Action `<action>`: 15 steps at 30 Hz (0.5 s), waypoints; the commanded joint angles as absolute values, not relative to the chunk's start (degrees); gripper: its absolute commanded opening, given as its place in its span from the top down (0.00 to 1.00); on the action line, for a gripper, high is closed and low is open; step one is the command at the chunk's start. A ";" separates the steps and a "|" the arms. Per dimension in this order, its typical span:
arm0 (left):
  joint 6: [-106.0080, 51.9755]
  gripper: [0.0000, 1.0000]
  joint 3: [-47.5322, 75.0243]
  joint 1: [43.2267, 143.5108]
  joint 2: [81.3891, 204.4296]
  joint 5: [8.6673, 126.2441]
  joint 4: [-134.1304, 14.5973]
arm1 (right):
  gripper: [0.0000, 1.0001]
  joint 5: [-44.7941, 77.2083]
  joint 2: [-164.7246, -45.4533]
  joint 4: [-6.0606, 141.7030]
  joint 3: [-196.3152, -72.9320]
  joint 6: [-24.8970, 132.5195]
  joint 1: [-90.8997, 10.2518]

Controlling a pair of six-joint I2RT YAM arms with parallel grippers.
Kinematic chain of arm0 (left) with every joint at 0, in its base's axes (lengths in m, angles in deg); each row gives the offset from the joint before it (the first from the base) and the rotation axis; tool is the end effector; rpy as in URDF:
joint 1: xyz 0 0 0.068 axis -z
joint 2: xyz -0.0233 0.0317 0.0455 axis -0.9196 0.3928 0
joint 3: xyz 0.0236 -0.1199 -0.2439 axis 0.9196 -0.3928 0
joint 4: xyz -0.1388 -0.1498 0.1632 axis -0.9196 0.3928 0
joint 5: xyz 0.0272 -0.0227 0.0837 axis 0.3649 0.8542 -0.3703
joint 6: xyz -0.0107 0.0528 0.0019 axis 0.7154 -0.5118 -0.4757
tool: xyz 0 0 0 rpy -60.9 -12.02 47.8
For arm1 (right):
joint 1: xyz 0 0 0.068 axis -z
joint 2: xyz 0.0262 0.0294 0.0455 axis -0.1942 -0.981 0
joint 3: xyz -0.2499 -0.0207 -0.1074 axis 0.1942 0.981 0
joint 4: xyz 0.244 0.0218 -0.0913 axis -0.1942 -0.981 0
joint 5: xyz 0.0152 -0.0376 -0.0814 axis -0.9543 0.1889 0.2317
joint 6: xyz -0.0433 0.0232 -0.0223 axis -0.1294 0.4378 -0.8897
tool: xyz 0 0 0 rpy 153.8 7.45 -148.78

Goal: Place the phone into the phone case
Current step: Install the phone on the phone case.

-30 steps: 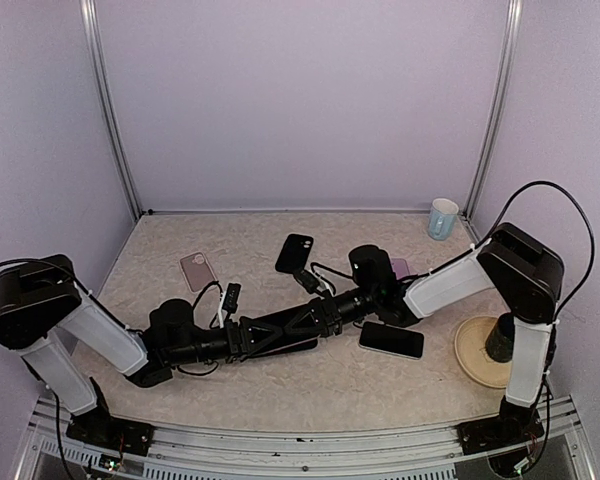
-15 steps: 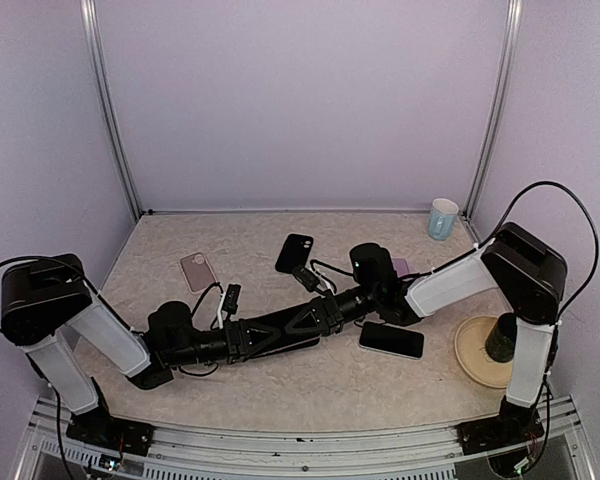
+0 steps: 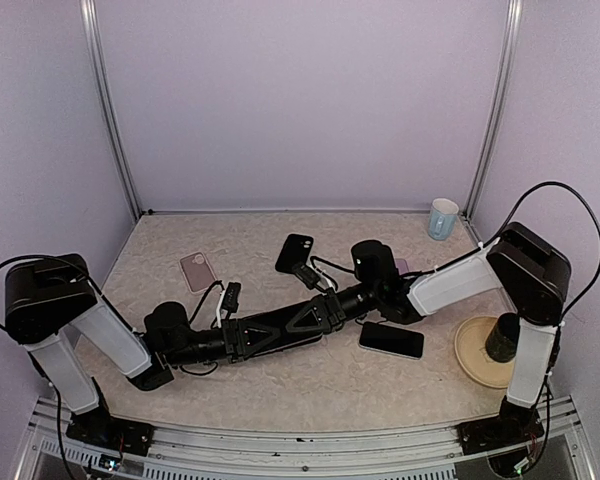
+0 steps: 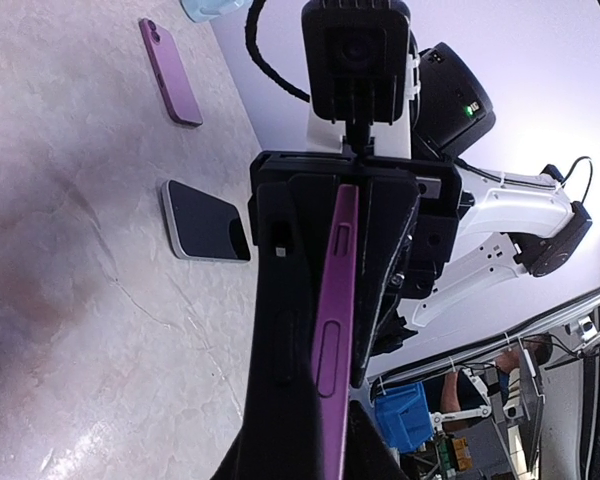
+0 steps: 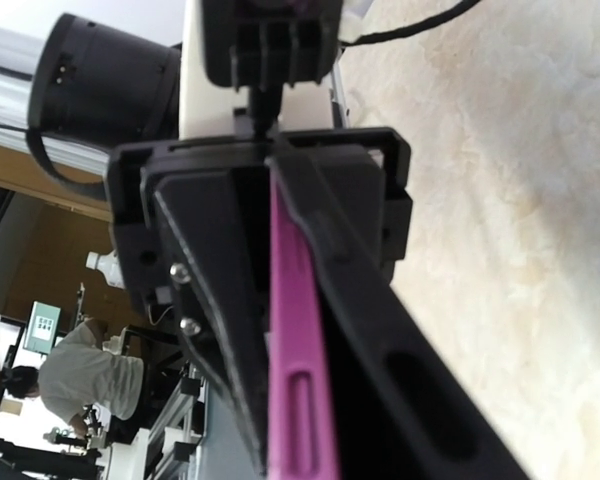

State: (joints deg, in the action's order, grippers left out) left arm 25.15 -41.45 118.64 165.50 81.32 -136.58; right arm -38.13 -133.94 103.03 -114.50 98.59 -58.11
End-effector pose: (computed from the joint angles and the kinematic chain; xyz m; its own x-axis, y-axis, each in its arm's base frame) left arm 0.1510 -0.2133 0.1383 -0.8716 -0.2361 -0.4296 0.4045 0.1487 -0.9024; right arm 0.2413 0.3038 0.1665 -0.8573 -0.3775 -0.3501 -0.3842 0.0165 0.9231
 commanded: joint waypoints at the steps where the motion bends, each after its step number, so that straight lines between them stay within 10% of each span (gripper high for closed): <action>1: 24.60 0.80 -40.58 119.38 165.42 84.24 -143.77 | 0.92 -35.05 -133.48 100.61 -115.23 98.25 -59.27; 15: 24.73 0.88 -40.63 119.38 165.41 84.75 -143.72 | 0.79 -35.19 -132.60 96.45 -116.44 95.73 -58.85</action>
State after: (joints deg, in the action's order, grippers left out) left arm 25.54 -41.45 118.66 165.65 81.89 -137.21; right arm -37.91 -133.92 99.97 -115.33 96.78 -58.18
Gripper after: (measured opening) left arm 0.160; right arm 0.184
